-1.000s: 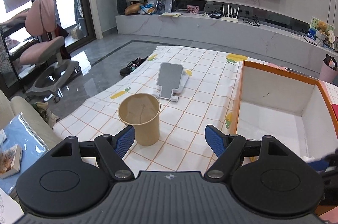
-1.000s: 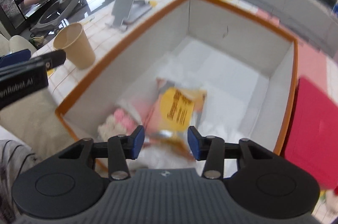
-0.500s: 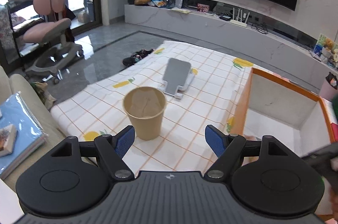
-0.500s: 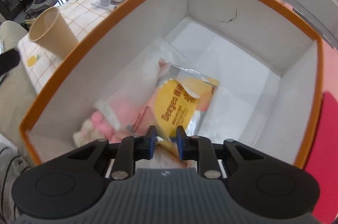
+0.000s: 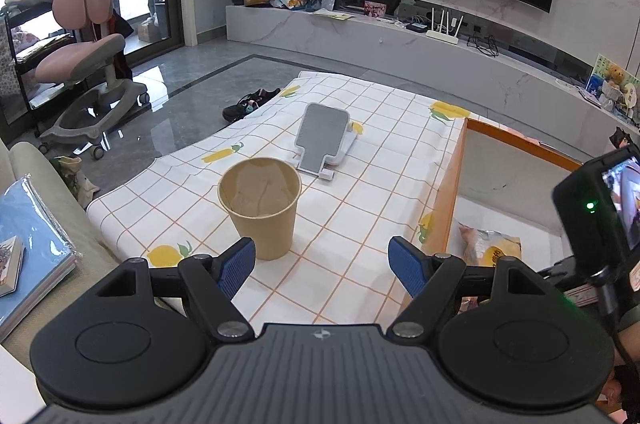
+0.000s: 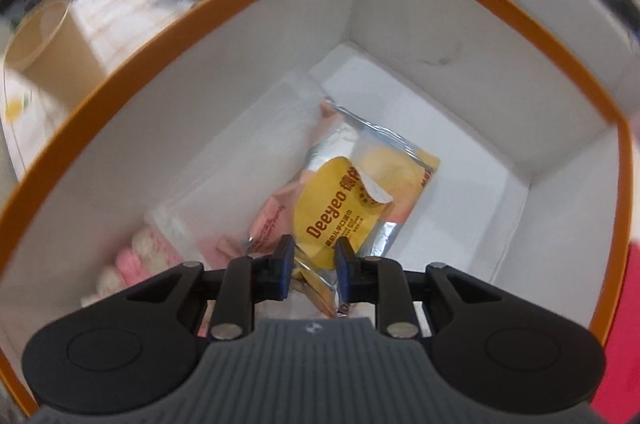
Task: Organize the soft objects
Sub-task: 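Lower the wipes pack into the box and open the right gripper, then move the right tool back to the orange crocheted ball and close on it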
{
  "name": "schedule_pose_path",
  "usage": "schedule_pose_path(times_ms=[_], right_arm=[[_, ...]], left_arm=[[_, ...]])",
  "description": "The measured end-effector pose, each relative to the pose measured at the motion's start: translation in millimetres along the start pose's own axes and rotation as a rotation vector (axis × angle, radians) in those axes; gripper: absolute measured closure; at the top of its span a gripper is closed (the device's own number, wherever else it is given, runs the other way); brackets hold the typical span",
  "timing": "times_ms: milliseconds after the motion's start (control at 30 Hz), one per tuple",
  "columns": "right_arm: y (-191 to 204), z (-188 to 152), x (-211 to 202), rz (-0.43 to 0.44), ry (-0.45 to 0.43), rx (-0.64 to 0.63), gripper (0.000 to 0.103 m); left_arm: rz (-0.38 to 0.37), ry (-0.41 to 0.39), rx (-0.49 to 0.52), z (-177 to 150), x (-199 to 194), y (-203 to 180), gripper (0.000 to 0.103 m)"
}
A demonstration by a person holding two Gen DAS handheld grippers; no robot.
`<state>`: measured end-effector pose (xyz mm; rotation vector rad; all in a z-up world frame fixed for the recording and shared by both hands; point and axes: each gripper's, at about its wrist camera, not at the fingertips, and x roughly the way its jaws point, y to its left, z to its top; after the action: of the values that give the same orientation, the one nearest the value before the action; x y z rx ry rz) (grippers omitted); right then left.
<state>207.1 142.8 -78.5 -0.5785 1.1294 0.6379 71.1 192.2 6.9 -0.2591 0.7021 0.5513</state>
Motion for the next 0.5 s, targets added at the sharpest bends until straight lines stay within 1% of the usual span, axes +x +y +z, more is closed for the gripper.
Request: schedule_pose_path(times_ms=[67,100,133,167,200,267,300,333,367,400,500], right_arm=[[1.8,-0.3,-1.7,-0.02,-0.001,0.001,0.068],[0.1,-0.3,-3.7,-0.026,-0.01,0.015,0.054],[-2.2,-1.2,-7.1,-0.03,-0.03,0.035,0.037],[-7.3,-5.4,-19.9,-0.032,-0.097,0.054,0.032],[-7.3,-5.4,-19.9,-0.032,-0.097,0.054,0.028],[-8.6,-10.7,-38.0,-0.009,-0.176,0.061,0.027],[-8.7,-12.7,-46.9,0.006,-0.202,0.067,0.022],[-10.0,-12.3,-58.7,0.016,-0.246,0.083,0.013],[-10.0,-12.3,-58.7,0.016,-0.246,0.083,0.008],[-9.4,-14.3,-67.2,0.01,-0.265,0.095,0.003],[-8.4,-24.8,-95.4,-0.001,-0.318,0.133,0.003]], left_arm=[[-0.001,0.0,0.006,-0.6,-1.3,-0.4,0.014],[0.001,-0.003,0.009,-0.6,-2.7,-0.3,0.014],[0.009,-0.014,0.007,-0.5,-5.1,0.3,0.014],[0.018,-0.034,0.0,-0.1,-8.2,1.3,0.014],[0.025,-0.055,-0.008,0.6,-11.7,2.1,0.014],[0.044,-0.083,-0.021,2.4,-18.2,2.6,0.014],[0.049,-0.09,-0.026,2.9,-20.8,2.4,0.014],[0.047,-0.09,-0.033,3.5,-23.2,2.2,0.014],[0.04,-0.087,-0.04,4.0,-25.0,2.1,0.014],[0.029,-0.087,-0.045,4.5,-26.9,1.6,0.014],[0.009,-0.109,-0.045,5.8,-36.9,-3.4,0.014]])
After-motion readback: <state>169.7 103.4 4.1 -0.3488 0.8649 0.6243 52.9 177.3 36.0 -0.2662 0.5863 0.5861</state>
